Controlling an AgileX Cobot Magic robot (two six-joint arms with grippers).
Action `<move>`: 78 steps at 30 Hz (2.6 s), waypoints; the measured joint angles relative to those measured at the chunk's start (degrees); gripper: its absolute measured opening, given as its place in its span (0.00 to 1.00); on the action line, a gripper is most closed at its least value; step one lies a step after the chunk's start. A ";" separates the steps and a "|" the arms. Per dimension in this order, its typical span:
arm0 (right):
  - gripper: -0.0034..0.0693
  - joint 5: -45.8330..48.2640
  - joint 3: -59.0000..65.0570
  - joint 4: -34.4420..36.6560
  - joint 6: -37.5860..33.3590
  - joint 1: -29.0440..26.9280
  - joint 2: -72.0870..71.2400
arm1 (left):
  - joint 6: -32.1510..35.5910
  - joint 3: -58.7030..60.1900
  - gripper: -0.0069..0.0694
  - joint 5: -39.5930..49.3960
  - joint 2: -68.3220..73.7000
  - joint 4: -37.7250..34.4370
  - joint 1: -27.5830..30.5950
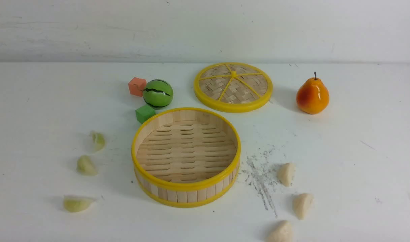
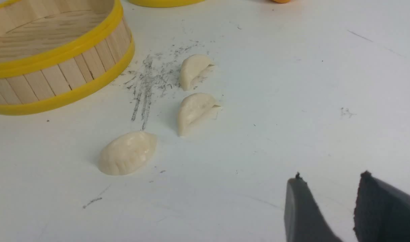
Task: Put the dumplings into the steamer on the white table.
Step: 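Reach for and grasp a dumpling on the table with the left gripper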
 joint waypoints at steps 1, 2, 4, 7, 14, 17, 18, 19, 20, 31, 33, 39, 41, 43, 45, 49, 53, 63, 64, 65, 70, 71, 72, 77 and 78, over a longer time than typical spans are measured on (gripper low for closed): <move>0.38 0.00 0.00 0.00 0.00 0.00 0.00 | 0.00 0.00 0.40 0.00 0.00 0.00 0.00; 0.38 0.00 0.00 0.00 0.00 0.00 0.00 | 0.00 0.00 0.40 0.00 0.00 0.00 0.00; 0.38 0.00 0.00 0.00 0.00 0.00 0.00 | 0.00 0.00 0.40 0.00 0.00 0.00 0.00; 0.38 0.00 0.00 0.00 0.00 0.00 0.00 | 0.00 0.00 0.40 0.00 0.00 0.00 0.00; 0.38 0.00 0.00 0.00 0.00 0.00 0.00 | 0.00 0.00 0.40 0.00 0.00 0.00 0.00; 0.38 0.00 0.00 0.00 0.00 0.00 0.00 | 0.00 0.00 0.40 0.00 0.00 0.00 0.00; 0.38 0.00 0.00 0.00 0.00 0.00 0.00 | 0.00 0.00 0.40 0.00 0.00 0.00 0.00; 0.38 0.00 0.00 0.00 0.00 0.00 0.00 | 0.00 0.00 0.40 0.00 0.00 0.00 0.00; 0.38 0.00 0.00 0.00 0.00 0.00 0.00 | 0.00 0.00 0.40 0.00 0.00 0.00 0.00; 0.38 0.00 0.00 0.00 0.00 0.00 0.00 | 0.00 0.00 0.40 0.00 0.00 0.00 0.00; 0.38 0.00 0.00 0.00 0.00 0.00 0.00 | 0.00 0.00 0.40 0.00 0.00 0.00 0.00; 0.38 0.00 0.00 0.00 0.00 0.00 0.00 | 0.00 0.00 0.40 0.00 0.00 0.00 0.00; 0.38 0.00 0.00 0.00 0.00 0.00 0.00 | 0.27 0.00 0.40 0.00 0.00 0.59 0.00; 0.38 0.00 0.00 0.00 0.00 0.00 0.00 | 0.32 0.00 0.40 -0.24 0.00 1.41 0.00; 0.38 0.00 0.00 0.00 0.00 0.00 0.00 | 0.39 0.12 0.40 -1.04 0.00 2.13 0.00; 0.38 0.00 0.00 0.00 0.00 0.00 0.00 | 0.45 0.30 0.40 -6.69 0.00 2.13 0.00; 0.38 0.00 0.00 0.00 0.00 0.00 0.00 | 0.49 0.30 0.40 -15.57 0.00 2.13 0.00; 0.38 -7.00 0.85 -2.00 0.00 0.00 0.00 | 0.49 0.30 0.40 -36.41 0.00 2.13 0.00; 0.38 -10.55 0.92 -2.00 0.00 0.00 0.00 | 0.49 0.30 0.40 -37.80 0.00 2.13 0.00; 0.38 -11.92 0.92 -2.00 0.00 0.00 0.00 | 0.49 0.30 0.40 -38.31 0.00 2.13 0.00; 0.38 -32.21 0.92 -2.17 0.19 0.00 0.00 | -4.23 0.30 0.40 -46.73 0.00 2.13 0.00; 0.38 -32.85 0.92 -1.94 0.33 0.00 0.00 | -5.35 0.30 0.40 -47.51 0.00 2.13 0.00; 0.38 -37.06 0.92 -1.11 1.86 0.00 0.00 | -9.13 0.30 0.40 -49.72 0.00 2.13 0.00; 0.38 -50.18 0.92 1.03 12.31 0.00 0.00 | -25.78 0.24 0.40 -54.60 0.00 2.13 0.00; 0.38 -51.60 0.92 1.03 13.49 0.00 0.00 | -27.20 -0.14 0.40 -54.51 0.00 2.13 0.00</move>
